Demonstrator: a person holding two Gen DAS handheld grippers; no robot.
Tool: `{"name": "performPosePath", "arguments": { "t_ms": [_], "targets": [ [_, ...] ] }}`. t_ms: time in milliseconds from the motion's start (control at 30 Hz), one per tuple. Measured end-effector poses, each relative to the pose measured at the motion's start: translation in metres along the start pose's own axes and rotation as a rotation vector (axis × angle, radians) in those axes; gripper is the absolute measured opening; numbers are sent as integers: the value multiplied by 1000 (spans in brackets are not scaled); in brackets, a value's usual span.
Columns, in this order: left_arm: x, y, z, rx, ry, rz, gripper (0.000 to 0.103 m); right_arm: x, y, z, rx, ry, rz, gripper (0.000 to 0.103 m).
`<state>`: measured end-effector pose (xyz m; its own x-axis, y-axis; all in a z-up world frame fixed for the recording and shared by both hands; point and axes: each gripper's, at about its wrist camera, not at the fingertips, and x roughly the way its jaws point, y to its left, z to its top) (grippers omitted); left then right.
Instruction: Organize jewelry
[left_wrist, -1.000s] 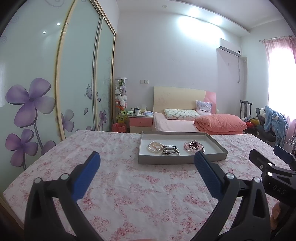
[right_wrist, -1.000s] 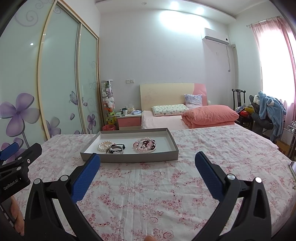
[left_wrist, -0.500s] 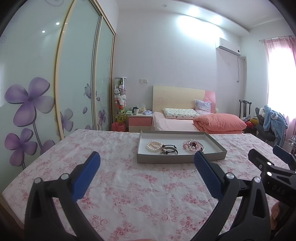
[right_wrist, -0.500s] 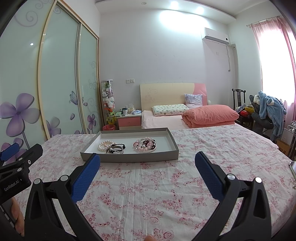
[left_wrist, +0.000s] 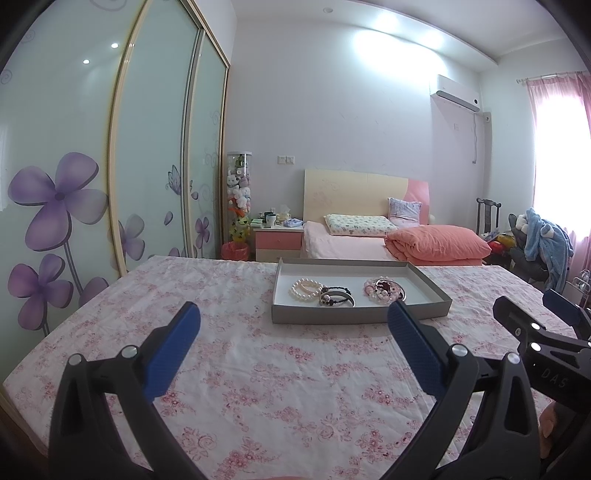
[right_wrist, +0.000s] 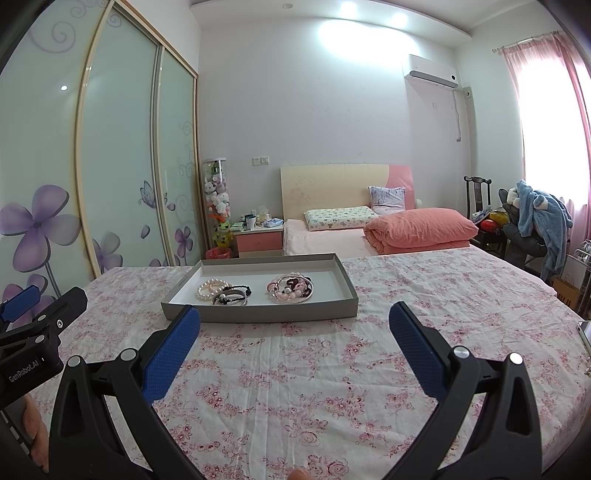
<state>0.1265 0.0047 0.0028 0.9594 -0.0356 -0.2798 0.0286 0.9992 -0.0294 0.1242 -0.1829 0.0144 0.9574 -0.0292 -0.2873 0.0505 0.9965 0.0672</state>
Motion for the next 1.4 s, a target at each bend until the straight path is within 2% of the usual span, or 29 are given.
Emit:
{"name": "performPosePath", "arguments": {
  "t_ms": [1400],
  "targets": [
    [-3,-2,4,-17,-2,-3,99,0,0,-1,1,-4,0,101]
  ]
}}
